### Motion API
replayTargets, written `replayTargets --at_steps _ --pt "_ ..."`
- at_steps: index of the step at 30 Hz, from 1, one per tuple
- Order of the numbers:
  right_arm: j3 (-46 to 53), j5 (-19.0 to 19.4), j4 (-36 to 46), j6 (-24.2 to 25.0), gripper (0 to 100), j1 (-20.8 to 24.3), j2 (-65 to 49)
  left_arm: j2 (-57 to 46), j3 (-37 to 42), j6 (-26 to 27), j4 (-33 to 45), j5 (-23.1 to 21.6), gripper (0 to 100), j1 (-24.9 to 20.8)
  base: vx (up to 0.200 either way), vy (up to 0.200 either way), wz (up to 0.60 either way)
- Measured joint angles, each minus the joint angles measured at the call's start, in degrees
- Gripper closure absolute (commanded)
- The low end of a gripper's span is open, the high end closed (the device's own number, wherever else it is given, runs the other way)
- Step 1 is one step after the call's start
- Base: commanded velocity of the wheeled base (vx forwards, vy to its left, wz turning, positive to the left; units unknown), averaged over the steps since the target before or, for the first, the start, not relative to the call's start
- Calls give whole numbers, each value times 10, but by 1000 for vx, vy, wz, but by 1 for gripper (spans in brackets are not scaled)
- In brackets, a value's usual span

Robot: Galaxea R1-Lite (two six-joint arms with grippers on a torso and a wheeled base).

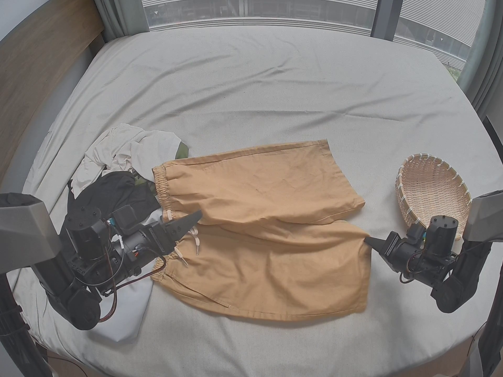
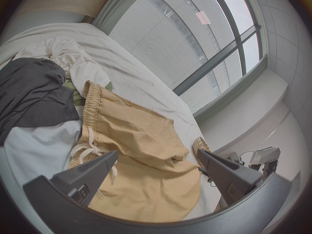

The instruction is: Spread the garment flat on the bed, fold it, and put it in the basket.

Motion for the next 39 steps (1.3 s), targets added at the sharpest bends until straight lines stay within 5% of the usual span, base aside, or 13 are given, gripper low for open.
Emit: replayTargets --at_steps 10,11,29,39 --pt "-47 0 44 -25 100 -33 3 15 22 -1 0 0 0 5 0 0 0" --pt "-49 0 44 -27 0 -34 4 17 24 -1 1 0 0 6 0 0 0" --pt "20 -25 -2 -34 0 16 -62 67 81 -1 0 -3 0 73 0 0 0" --pt "39 -27 -2 -34 0 34 -103 91 106 -2 1 -8 0 74 0 0 0"
